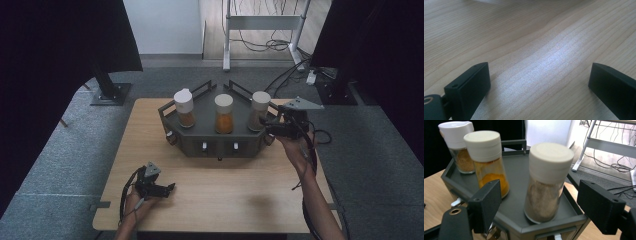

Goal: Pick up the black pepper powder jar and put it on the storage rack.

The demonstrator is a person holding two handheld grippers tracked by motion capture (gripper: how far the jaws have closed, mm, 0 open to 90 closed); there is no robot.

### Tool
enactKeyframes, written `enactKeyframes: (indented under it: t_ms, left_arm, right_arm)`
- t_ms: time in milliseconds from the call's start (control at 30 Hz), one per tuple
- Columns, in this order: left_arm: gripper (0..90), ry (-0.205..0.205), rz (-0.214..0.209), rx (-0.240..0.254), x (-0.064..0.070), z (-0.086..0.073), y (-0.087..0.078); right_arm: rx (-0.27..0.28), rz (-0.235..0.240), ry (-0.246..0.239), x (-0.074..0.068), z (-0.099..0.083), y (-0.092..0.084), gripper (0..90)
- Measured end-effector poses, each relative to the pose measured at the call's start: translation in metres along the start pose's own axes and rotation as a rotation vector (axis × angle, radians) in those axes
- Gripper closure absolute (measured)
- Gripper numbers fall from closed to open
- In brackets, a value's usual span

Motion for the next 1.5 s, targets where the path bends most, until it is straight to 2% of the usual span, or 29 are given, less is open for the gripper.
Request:
enactKeyframes:
  t_ms: [433, 667, 1000, 1500]
  left_arm:
    - [3.7, -0.001, 0.0, 0.0, 0.0, 0.0, 0.0]
    - [3.7, 0.0, 0.001, -0.001, 0.0, 0.0, 0.0]
    - [3.7, 0.0, 0.001, -0.001, 0.0, 0.0, 0.0]
    - [3.7, 0.0, 0.002, 0.002, 0.0, 0.0, 0.0]
  right_arm:
    - [-0.019, 0.011, -0.011, -0.007, -0.028, -0.014, 19.2]
    - [-0.035, 0.016, 0.014, -0.005, -0.049, -0.016, 19.2]
    - [-0.047, 0.023, 0.043, -0.004, -0.068, -0.019, 18.9]
    - [-0.094, 0.004, 0.078, -0.001, -0.101, -0.019, 18.5]
Point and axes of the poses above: each handheld gripper's, and its own axes: y roughly forward along the jaws, z roughly out of its top, x roughly to its right, the point moved 6 cm from there along y, roughly forward along the jaws, and after that the axes turned 6 degrees about z, right-handed, at the moved point
